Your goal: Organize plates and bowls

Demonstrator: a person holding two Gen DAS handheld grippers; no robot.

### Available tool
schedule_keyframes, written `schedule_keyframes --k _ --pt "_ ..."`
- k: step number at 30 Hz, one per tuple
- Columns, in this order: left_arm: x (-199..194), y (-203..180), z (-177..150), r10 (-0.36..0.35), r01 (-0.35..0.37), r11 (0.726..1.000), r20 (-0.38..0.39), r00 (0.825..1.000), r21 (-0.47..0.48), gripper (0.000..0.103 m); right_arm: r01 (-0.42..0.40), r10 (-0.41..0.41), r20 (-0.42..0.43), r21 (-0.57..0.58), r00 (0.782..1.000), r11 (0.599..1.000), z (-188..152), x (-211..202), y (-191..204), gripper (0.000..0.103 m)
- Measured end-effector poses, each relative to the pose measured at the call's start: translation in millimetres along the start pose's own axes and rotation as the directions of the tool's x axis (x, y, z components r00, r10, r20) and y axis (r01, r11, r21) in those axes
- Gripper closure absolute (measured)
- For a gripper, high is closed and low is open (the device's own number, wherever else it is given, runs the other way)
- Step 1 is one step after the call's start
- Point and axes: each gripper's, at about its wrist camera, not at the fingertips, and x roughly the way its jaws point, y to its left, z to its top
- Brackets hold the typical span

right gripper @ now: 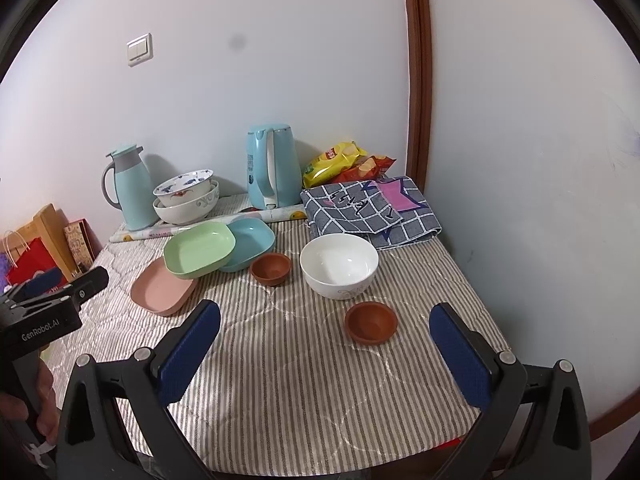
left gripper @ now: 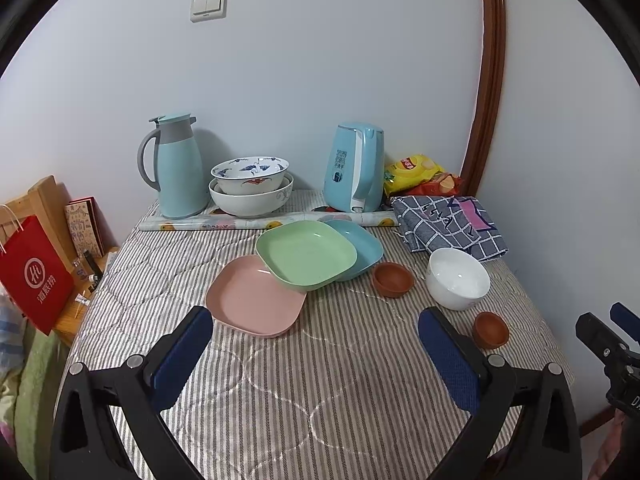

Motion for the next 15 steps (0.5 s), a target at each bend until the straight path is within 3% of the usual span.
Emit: schedule_keyframes --k 15 --pt "49 34 10 0.043 -0.046 0.998 -0.099 0.994 -0.036 0.0 0.015 -0.014 -0.048 0.02 0.999 1.0 4 47 -12 0.001"
